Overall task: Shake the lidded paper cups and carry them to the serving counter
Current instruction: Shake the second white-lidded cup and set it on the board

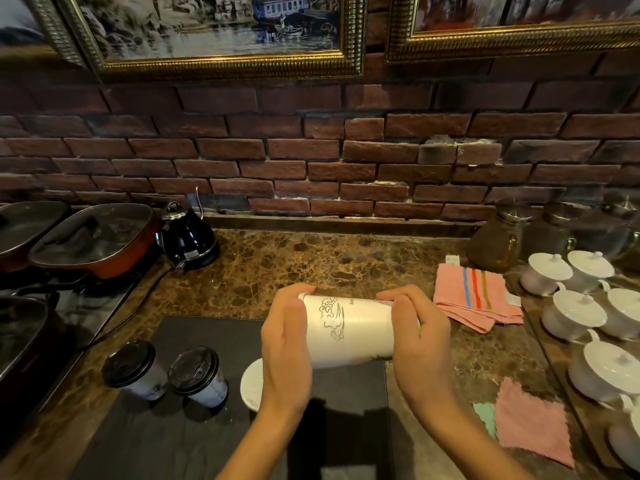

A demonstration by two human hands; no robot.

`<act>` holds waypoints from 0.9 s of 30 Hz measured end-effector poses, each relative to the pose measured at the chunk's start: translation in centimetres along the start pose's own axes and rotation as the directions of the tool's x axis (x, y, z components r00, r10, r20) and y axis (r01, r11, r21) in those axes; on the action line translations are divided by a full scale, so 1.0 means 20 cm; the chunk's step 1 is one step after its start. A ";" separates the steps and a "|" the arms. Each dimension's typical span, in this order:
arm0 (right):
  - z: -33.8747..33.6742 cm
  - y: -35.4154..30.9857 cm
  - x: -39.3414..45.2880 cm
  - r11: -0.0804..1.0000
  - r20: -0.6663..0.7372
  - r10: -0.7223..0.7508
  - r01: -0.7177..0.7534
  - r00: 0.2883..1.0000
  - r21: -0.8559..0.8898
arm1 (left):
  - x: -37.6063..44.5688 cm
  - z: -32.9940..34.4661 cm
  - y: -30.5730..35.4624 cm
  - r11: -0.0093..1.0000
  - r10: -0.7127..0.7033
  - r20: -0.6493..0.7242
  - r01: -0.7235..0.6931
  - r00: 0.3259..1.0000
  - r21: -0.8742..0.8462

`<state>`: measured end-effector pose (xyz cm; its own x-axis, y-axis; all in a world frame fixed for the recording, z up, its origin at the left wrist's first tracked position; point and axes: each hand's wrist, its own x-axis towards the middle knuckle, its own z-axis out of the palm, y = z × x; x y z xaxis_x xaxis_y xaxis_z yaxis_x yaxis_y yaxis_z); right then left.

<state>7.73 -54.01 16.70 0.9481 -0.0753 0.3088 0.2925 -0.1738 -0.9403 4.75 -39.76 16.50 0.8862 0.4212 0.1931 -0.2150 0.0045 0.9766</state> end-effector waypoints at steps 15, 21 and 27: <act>-0.07 0.02 -0.08 0.984 -0.048 -0.164 0.160 0.985 -0.073 | -0.02 0.04 0.03 0.949 -0.314 0.057 0.316 0.948 -0.023; -0.08 0.05 -0.02 0.987 0.023 0.160 -0.159 0.987 -0.037 | -0.11 0.03 -0.08 0.995 -0.043 0.068 0.036 0.997 0.093; -0.16 -0.15 0.07 0.985 0.229 -0.156 0.169 0.961 -0.035 | -0.03 0.06 0.01 0.654 -0.597 0.318 0.677 0.736 -0.338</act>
<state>7.73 -56.75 20.34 0.8936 0.1802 0.4110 0.4438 -0.2185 -0.8691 4.59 -41.11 16.66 0.9113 0.0193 -0.4112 0.3202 0.5945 0.7376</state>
